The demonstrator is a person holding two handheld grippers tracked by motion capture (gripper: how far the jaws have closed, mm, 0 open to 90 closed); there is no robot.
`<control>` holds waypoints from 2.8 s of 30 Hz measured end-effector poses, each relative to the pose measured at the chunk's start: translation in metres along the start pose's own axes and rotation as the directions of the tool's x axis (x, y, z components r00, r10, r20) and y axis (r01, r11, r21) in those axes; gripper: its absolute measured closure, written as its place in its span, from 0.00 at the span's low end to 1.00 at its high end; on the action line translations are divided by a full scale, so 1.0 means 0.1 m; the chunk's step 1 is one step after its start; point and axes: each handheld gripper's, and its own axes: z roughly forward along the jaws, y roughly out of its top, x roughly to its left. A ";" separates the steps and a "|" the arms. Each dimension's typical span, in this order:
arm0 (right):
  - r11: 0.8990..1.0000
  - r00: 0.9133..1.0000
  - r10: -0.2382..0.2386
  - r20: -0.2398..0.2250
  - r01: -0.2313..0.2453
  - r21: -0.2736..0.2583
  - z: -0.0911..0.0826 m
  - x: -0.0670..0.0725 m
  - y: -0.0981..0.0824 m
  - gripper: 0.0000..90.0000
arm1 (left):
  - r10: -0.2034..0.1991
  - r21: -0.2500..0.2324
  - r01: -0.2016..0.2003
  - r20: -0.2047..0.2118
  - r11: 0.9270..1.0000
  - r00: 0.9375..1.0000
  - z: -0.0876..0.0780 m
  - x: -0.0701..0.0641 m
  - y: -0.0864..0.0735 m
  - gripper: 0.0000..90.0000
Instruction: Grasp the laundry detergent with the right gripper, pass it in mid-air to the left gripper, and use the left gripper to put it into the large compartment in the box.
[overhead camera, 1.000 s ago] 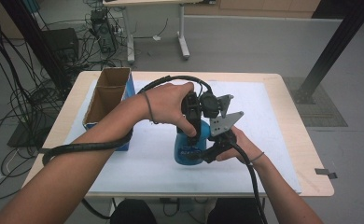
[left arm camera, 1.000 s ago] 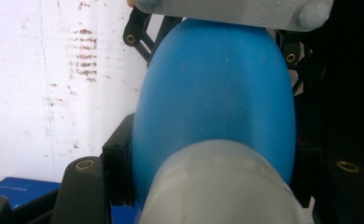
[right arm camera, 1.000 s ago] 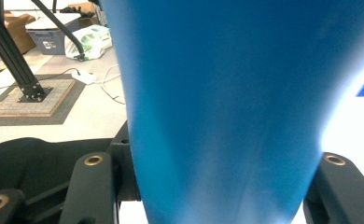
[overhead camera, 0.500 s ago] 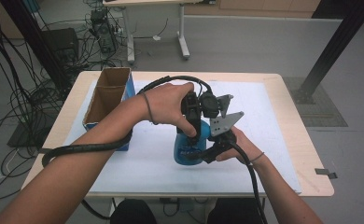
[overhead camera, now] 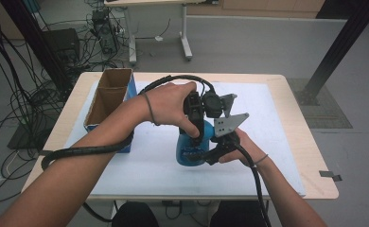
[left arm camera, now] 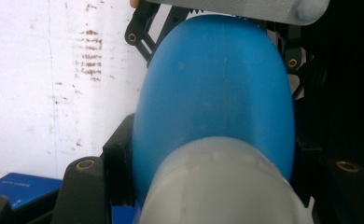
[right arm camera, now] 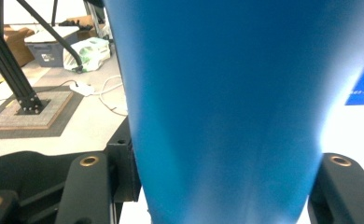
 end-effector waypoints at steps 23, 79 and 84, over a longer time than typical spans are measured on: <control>0.996 0.999 0.040 0.030 -0.038 -0.076 -0.08 0.03 -0.13 0.00 | -0.009 -0.004 0.009 0.002 1.000 1.000 -0.04 0.03 0.01 0.42; 0.991 0.958 0.124 0.259 -0.108 -0.074 -1.31 0.37 -0.48 0.01 | -0.048 -0.011 0.048 0.007 0.999 0.999 -0.05 0.05 -0.03 0.42; 0.990 0.947 0.138 0.290 -0.121 -0.077 -1.45 0.44 -0.54 0.01 | -0.052 -0.017 0.053 0.007 0.998 0.999 -0.06 0.05 -0.04 0.42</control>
